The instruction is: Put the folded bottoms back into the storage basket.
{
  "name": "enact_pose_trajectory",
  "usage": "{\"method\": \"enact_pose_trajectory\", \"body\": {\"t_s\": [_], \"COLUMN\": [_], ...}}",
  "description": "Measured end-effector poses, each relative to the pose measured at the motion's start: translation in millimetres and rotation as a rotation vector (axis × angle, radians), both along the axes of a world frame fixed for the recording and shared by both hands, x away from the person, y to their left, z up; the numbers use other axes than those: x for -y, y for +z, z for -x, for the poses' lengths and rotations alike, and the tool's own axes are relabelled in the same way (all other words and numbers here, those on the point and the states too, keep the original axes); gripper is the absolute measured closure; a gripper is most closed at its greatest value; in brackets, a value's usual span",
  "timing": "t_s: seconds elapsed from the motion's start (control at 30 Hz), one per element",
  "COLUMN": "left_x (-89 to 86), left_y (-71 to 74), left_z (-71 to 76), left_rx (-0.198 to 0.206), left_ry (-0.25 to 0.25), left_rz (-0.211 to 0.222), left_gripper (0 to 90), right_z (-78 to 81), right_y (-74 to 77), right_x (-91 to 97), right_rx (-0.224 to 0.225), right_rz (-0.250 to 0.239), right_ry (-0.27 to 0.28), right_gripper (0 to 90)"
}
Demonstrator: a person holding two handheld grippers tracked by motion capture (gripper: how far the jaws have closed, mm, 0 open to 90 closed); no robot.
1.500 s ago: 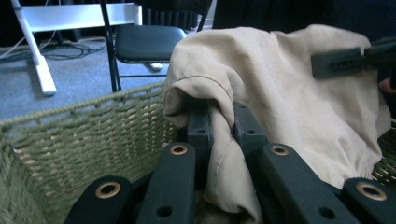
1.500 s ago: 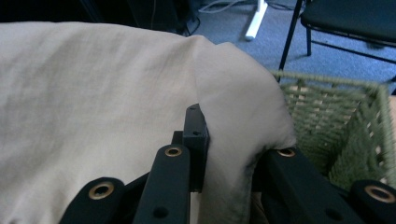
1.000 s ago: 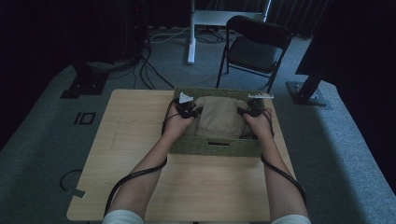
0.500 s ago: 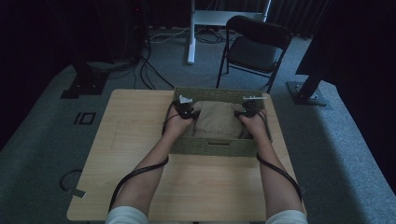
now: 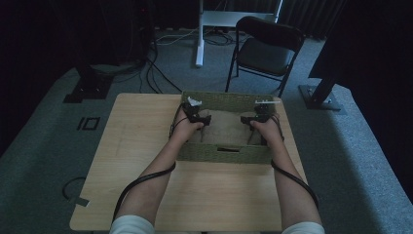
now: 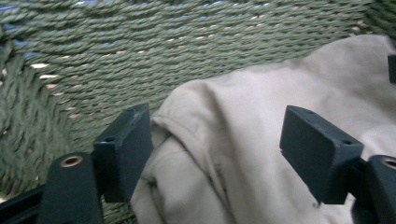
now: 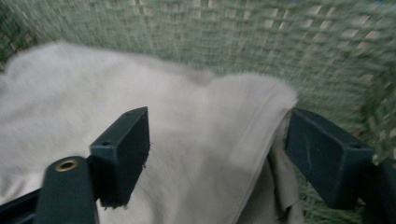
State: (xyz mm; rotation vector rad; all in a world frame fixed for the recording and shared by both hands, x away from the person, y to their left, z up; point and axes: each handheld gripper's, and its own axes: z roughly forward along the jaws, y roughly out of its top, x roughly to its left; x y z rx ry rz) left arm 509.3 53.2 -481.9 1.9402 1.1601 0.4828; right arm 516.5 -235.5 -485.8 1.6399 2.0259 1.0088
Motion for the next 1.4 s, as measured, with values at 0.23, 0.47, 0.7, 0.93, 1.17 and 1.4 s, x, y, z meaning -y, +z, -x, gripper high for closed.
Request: {"method": "enact_pose_trajectory", "body": {"t_s": [0.23, 0.47, 0.7, 0.93, 1.17, 1.4], "left_x": [0.7, -3.4, -9.5, -13.2, -14.7, -16.4], "left_y": [21.7, 39.7, 49.5, 64.3, 74.4, 75.1], "left_z": [8.1, 14.1, 22.0, 30.7, 43.3, 56.2], "left_rx": [0.047, 0.033, 0.028, 0.037, 0.047, 0.059], "left_ry": [-0.034, -0.042, -0.067, -0.095, -0.122, -0.127], "left_rz": [-0.024, -0.008, -0.007, 0.008, 0.012, 0.008], "left_gripper": [19.8, 19.4, 19.4, 19.4, 19.4, 17.8], "right_z": [5.8, 13.3, 19.3, 34.3, 47.4, 59.3], "right_y": [21.7, 38.2, 48.6, 59.6, 64.0, 66.5], "right_x": [2.7, 1.1, 0.8, 0.9, 2.9, 4.5], "right_rx": [0.03, 0.058, 0.091, 0.144, 0.167, 0.177], "right_rz": [-0.019, -0.004, -0.011, 0.005, -0.002, 0.014], "right_ry": [-0.005, 0.023, 0.018, 0.029, 0.047, 0.086], "right_gripper": [17.0, 17.0, 14.6, 16.8, 15.1, 15.0]}}
